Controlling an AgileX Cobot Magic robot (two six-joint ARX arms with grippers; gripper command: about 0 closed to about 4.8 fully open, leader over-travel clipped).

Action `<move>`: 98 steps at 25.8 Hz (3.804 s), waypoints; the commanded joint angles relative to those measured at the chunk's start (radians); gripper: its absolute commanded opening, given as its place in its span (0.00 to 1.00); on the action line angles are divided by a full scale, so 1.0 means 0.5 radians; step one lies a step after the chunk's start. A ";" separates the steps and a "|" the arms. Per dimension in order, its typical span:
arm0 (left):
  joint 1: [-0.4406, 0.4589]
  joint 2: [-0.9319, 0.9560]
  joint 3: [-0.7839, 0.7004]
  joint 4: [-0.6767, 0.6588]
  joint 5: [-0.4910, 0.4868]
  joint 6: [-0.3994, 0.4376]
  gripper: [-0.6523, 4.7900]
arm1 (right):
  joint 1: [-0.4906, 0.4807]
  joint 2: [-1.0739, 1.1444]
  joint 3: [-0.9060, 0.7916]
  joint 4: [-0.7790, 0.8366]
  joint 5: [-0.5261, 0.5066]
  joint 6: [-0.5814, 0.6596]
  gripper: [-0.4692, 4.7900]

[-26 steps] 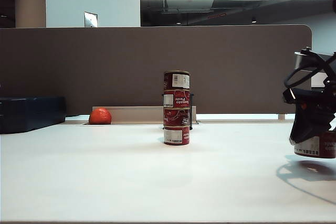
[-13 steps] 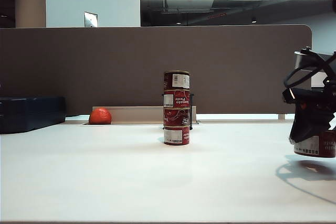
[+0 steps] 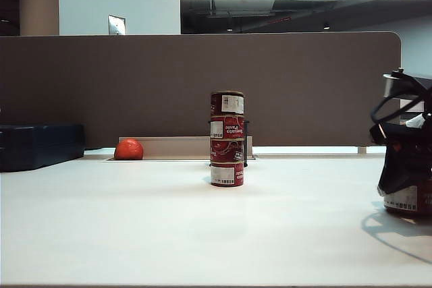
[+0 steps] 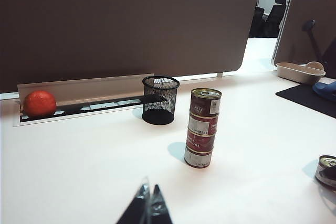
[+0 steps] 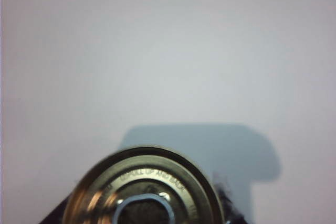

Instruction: Take a can of tomato sauce from the stacked ones and place it on the table.

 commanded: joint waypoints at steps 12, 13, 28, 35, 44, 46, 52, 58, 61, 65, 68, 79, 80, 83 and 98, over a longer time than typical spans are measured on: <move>0.002 0.002 0.008 0.012 0.008 0.006 0.11 | 0.002 -0.015 -0.056 0.096 -0.004 0.025 0.99; 0.002 0.002 0.008 0.012 0.008 0.006 0.11 | 0.001 -0.030 -0.056 0.105 -0.002 0.025 0.99; 0.002 0.002 0.007 0.011 0.007 0.007 0.11 | -0.002 -0.777 0.002 -0.092 0.220 -0.273 0.57; 0.002 0.002 0.007 0.011 0.007 0.007 0.11 | -0.005 -1.131 0.002 -0.444 0.314 -0.365 0.08; 0.002 0.002 0.007 -0.007 0.006 0.007 0.11 | -0.011 -1.620 -0.005 -0.774 0.313 -0.383 0.08; 0.002 0.002 0.006 -0.020 0.007 0.007 0.11 | -0.067 -1.740 -0.011 -0.912 0.309 -0.382 0.08; 0.002 0.002 0.006 -0.053 0.006 0.008 0.11 | -0.278 -1.967 -0.024 -1.072 0.201 -0.359 0.08; 0.002 0.002 0.005 -0.053 -0.059 0.008 0.11 | -0.288 -2.111 -0.182 -0.988 -0.009 -0.358 0.08; 0.002 0.002 0.005 -0.047 -0.248 0.010 0.11 | -0.288 -2.248 -0.287 -0.942 -0.010 -0.358 0.08; 0.002 0.002 0.005 -0.046 -0.418 0.016 0.11 | -0.288 -2.411 -0.385 -0.908 -0.008 -0.359 0.08; 0.002 0.002 -0.005 -0.033 -0.451 0.183 0.11 | -0.288 -2.470 -0.465 -0.864 -0.010 -0.360 0.08; 0.002 0.002 -0.252 0.283 -0.505 0.231 0.11 | -0.287 -2.470 -0.647 -0.536 -0.011 -0.369 0.08; 0.002 0.002 -0.289 0.330 -0.507 0.230 0.11 | -0.288 -2.470 -0.661 -0.528 -0.011 -0.369 0.08; 0.002 0.002 -0.371 0.436 -0.505 0.224 0.11 | -0.288 -2.470 -0.700 -0.518 -0.011 -0.371 0.08; 0.002 0.002 -0.372 0.454 -0.534 0.210 0.11 | -0.288 -2.470 -0.711 -0.536 -0.003 -0.426 0.09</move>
